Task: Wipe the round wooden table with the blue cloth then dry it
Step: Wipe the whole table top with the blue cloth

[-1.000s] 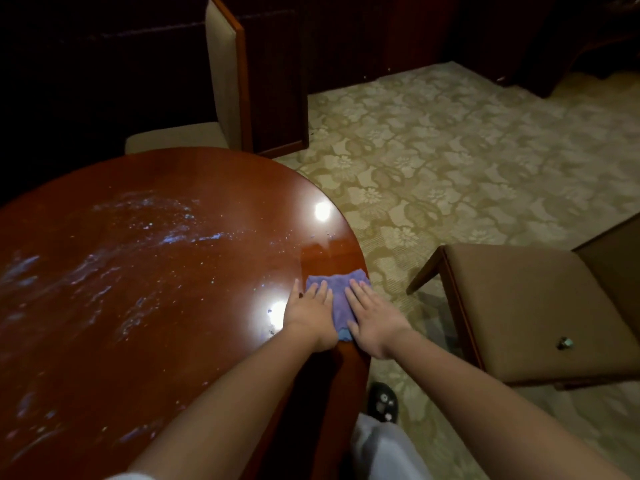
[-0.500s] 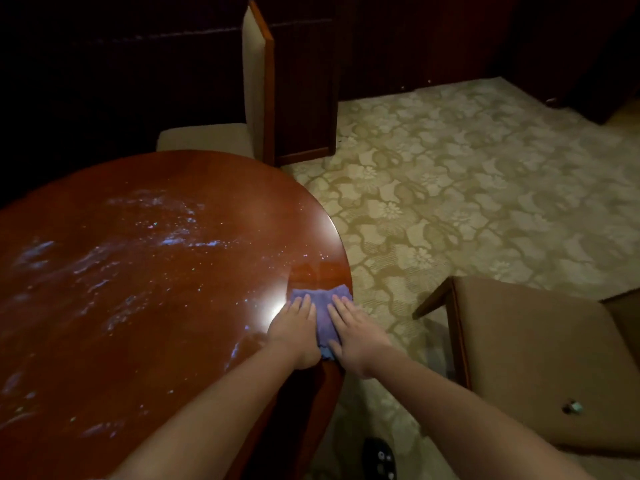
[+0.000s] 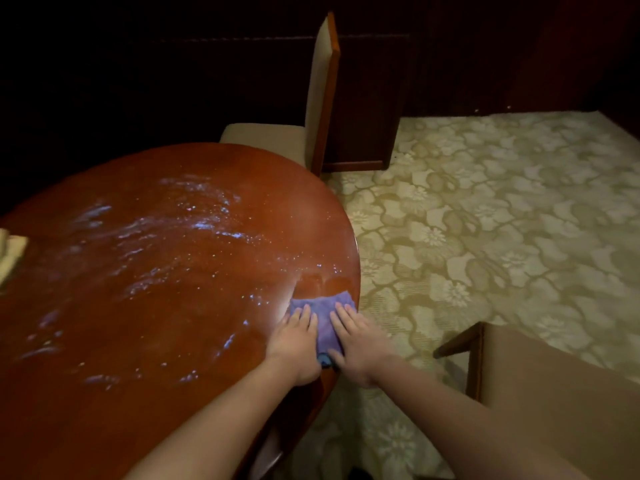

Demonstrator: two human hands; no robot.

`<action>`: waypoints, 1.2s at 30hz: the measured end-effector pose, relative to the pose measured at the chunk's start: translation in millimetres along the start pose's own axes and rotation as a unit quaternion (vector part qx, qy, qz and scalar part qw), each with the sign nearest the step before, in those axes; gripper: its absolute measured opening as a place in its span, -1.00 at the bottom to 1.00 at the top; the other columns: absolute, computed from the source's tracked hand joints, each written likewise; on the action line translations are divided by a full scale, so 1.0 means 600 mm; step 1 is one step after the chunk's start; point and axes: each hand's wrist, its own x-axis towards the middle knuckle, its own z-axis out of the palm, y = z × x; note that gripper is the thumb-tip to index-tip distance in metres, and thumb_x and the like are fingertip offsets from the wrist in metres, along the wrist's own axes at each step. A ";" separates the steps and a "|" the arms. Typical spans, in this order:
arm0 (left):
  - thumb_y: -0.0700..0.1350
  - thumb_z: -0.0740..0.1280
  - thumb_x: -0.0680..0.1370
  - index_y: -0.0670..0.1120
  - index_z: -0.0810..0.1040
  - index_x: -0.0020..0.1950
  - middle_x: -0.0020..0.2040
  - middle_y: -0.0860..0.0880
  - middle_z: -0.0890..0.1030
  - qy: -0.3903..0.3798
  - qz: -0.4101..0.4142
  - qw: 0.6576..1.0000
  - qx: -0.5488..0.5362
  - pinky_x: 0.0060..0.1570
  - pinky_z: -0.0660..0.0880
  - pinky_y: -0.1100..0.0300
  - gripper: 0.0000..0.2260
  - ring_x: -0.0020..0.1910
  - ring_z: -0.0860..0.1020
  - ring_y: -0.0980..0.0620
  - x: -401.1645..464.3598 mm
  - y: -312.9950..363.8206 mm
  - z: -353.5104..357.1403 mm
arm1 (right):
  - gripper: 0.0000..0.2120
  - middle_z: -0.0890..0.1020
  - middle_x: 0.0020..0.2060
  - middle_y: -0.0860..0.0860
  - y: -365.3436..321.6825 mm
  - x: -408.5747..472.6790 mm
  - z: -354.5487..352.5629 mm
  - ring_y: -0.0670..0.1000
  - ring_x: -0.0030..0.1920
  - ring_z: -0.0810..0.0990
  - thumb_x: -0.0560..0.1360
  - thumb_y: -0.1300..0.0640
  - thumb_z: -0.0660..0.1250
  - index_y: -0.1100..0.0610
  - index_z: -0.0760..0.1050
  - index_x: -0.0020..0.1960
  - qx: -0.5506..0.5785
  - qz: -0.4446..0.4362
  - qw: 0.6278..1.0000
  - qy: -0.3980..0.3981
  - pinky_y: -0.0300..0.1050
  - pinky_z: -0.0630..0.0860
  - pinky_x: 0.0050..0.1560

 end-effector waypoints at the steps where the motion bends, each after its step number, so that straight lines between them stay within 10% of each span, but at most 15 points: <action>1: 0.08 0.12 0.57 -0.19 -0.15 0.56 0.56 -0.18 -0.14 -0.004 -0.004 1.000 0.001 0.49 -0.16 0.04 -0.29 0.55 -0.13 -0.09 -0.003 0.003 -0.001 | -0.18 -0.13 0.55 0.14 0.003 -0.002 0.002 0.08 0.55 -0.17 0.44 -0.25 -0.28 0.20 -0.15 0.56 0.001 -0.006 1.000 -0.003 -0.09 -0.23 0.49; 13: 0.14 0.05 0.60 -0.17 -0.19 0.56 0.56 -0.14 -0.18 -0.009 -0.050 0.998 -0.035 0.50 -0.15 0.02 -0.31 0.55 -0.16 -0.06 0.063 -0.007 -0.033 | -0.34 -0.18 0.55 0.12 0.031 0.074 -0.018 0.07 0.55 -0.20 0.59 -0.16 -0.20 0.20 -0.19 0.56 -0.025 -0.005 1.000 -0.004 -0.06 -0.21 0.51; 18: 0.08 0.09 0.59 -0.17 -0.19 0.56 0.56 -0.14 -0.18 -0.032 -0.038 0.999 -0.018 0.50 -0.16 -0.01 -0.31 0.55 -0.16 -0.07 0.011 0.021 -0.018 | -0.27 0.57 0.22 0.20 0.016 0.020 -0.005 0.15 0.20 0.59 0.36 -0.17 -0.05 0.29 0.59 0.18 0.006 0.002 1.000 0.003 0.04 0.51 0.16; 24: 0.11 0.09 0.59 -0.14 -0.17 0.57 0.57 -0.11 -0.17 -0.033 -0.048 0.998 -0.027 0.50 -0.16 -0.06 -0.31 0.55 -0.16 -0.03 0.054 -0.004 -0.037 | -0.15 -0.16 0.55 0.14 0.030 0.062 -0.026 0.09 0.55 -0.19 0.39 -0.23 -0.39 0.20 -0.18 0.56 -0.041 -0.034 0.999 -0.009 -0.04 -0.23 0.50; 29: 0.13 0.08 0.60 -0.15 -0.18 0.57 0.57 -0.11 -0.18 -0.032 -0.057 0.997 -0.034 0.50 -0.16 -0.04 -0.30 0.55 -0.15 -0.03 0.071 -0.015 -0.041 | -0.30 -0.14 0.55 0.14 0.025 0.085 -0.026 0.10 0.55 -0.17 0.55 -0.17 -0.25 0.22 -0.14 0.56 -0.050 -0.016 0.999 0.001 -0.04 -0.20 0.50; 33: 0.07 0.09 0.60 -0.17 -0.17 0.56 0.57 -0.13 -0.16 -0.036 -0.042 0.998 -0.020 0.49 -0.15 -0.01 -0.32 0.55 -0.15 -0.06 0.016 0.013 -0.022 | -0.29 0.56 0.24 0.18 0.015 0.034 -0.005 0.12 0.26 0.55 0.38 -0.18 -0.05 0.24 0.59 0.21 -0.025 -0.012 1.000 -0.001 -0.01 0.47 0.23; 36: 0.06 0.12 0.58 -0.16 -0.16 0.57 0.57 -0.13 -0.16 -0.033 -0.046 0.998 -0.030 0.50 -0.14 -0.02 -0.30 0.55 -0.15 -0.05 0.001 0.020 -0.010 | -0.23 0.15 0.50 0.19 0.011 0.019 0.003 0.15 0.51 0.14 0.47 -0.18 -0.19 0.29 0.17 0.50 -0.044 -0.034 0.998 -0.022 0.00 0.08 0.49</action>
